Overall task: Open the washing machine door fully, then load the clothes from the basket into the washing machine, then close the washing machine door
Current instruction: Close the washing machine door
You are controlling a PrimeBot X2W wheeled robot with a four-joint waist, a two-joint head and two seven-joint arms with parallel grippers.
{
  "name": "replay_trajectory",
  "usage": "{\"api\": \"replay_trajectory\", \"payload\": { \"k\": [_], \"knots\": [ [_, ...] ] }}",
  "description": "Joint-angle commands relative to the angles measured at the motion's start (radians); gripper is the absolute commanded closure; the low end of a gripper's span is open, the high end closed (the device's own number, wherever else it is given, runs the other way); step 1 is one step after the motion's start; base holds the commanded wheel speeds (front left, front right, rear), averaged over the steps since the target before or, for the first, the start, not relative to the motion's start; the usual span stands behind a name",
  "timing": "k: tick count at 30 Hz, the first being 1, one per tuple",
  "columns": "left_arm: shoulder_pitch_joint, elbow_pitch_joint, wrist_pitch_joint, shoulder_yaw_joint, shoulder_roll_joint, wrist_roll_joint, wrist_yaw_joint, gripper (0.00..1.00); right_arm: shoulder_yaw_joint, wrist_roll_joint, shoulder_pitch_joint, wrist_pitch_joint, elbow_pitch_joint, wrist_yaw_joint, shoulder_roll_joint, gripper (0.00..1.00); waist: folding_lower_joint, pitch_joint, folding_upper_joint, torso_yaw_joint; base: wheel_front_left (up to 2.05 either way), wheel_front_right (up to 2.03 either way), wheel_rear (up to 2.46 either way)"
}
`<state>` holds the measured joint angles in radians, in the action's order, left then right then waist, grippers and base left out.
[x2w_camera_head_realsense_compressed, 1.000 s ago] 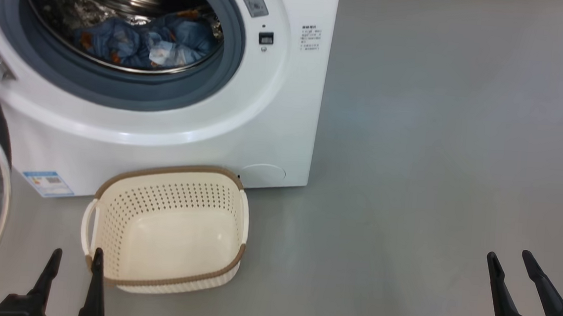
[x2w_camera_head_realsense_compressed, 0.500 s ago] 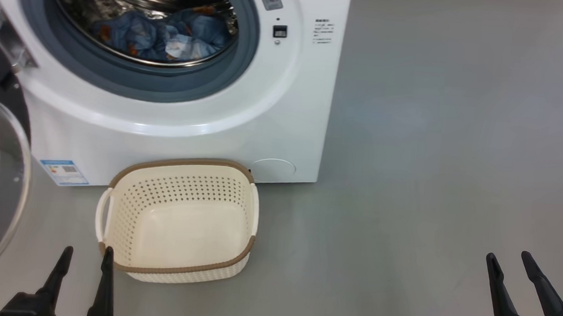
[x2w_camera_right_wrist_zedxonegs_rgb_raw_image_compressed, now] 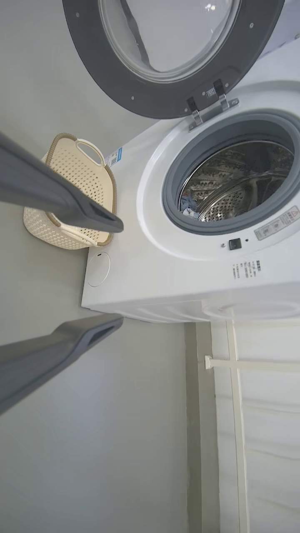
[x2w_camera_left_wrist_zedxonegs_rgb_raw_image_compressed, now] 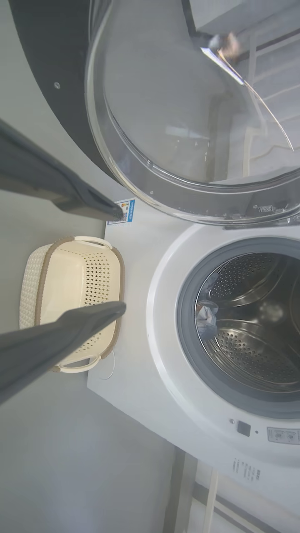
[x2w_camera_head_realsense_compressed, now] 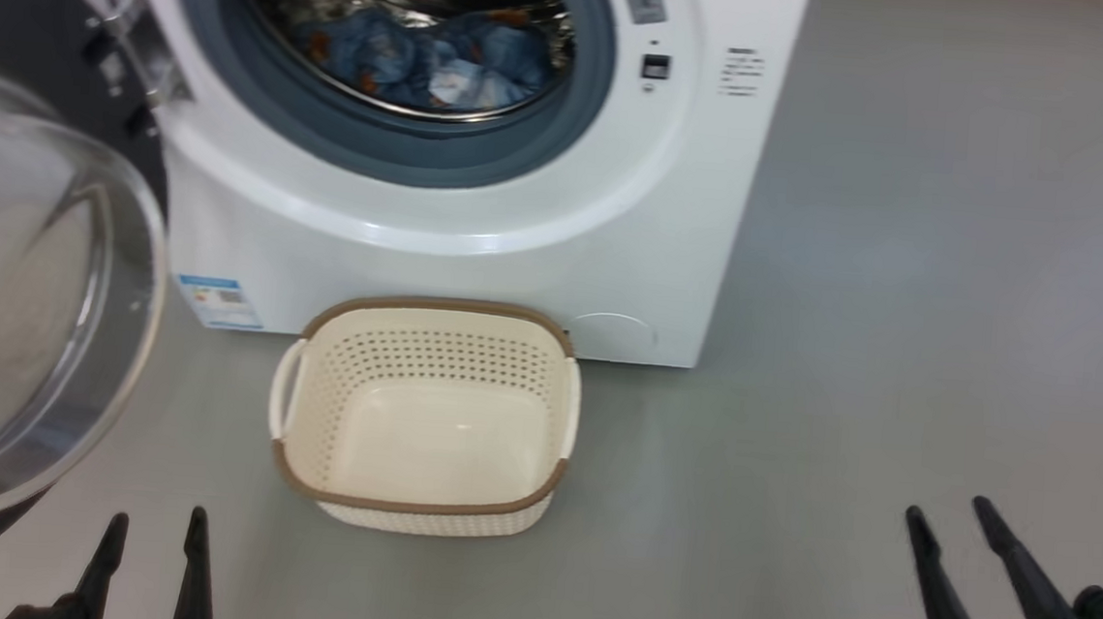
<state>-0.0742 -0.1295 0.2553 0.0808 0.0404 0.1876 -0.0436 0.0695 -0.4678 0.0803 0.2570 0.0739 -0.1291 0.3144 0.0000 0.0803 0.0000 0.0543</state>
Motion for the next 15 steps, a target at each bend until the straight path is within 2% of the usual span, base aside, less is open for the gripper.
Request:
{"api": "replay_trajectory", "payload": {
  "k": [1, 8, 15],
  "knots": [
    [0.004, 0.032, 0.006, 0.032, 0.010, 0.014, -0.015, 0.00, 0.043, 0.010, -0.037, 0.005, -0.021, -0.002, 0.031, 0.00, 0.0000, 0.002, 0.0000, 0.063, 0.00, 0.00, 0.00],
    [-0.017, 0.040, 0.006, 0.036, 0.010, 0.043, -0.046, 0.00, 0.115, 0.010, -0.079, 0.005, -0.010, -0.002, 0.054, 0.00, 0.0000, 0.001, 0.0000, 0.173, 0.00, 0.00, 0.00],
    [-0.027, 0.044, 0.006, 0.036, 0.010, 0.059, -0.056, 0.00, 0.163, 0.006, -0.114, 0.005, 0.001, -0.002, 0.074, 0.00, 0.0000, 0.004, 0.0000, 0.262, 0.00, 0.00, 0.00]
  ]
}}
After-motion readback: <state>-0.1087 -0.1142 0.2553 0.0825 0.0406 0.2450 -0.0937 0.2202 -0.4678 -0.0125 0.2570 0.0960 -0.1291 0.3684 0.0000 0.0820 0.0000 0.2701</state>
